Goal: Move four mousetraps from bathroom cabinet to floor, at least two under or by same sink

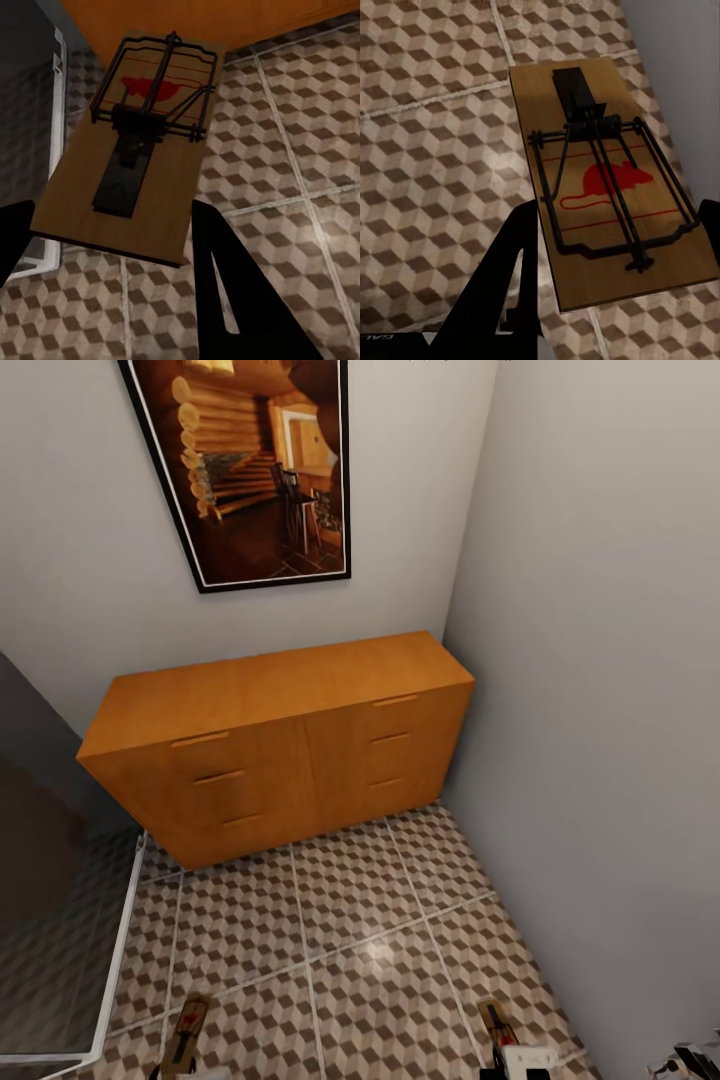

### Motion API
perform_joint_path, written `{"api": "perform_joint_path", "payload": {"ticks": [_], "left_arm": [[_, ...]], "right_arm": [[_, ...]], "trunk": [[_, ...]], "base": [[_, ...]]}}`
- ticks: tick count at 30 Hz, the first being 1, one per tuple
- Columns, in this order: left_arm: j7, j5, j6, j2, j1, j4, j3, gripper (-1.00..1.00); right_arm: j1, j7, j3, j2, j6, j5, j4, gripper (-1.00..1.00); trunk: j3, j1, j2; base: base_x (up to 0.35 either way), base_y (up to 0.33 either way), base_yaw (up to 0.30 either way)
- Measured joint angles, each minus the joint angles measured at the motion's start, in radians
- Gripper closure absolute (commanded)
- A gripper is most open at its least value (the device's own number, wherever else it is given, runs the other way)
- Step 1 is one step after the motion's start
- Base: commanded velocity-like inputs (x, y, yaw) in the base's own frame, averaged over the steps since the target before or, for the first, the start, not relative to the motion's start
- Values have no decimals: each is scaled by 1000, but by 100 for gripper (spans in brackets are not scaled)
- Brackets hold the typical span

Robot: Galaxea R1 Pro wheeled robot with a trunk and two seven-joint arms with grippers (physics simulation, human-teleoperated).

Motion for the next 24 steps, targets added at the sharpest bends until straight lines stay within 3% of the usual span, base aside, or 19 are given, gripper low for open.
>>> {"api": "perform_joint_path", "payload": {"ticks": [11,24], "left_arm": [[0,0,3,-18,0,52,0,100],[-4,0,5,-22,0,56,-1,100]], "right_arm": [[0,0,0,1,-30,-1,8,100],[0,0,0,1,-30,-1,9,100]], "trunk": [[17,0,0],[38,0,0]], "base": [[0,0,0],[0,0,0]]}}
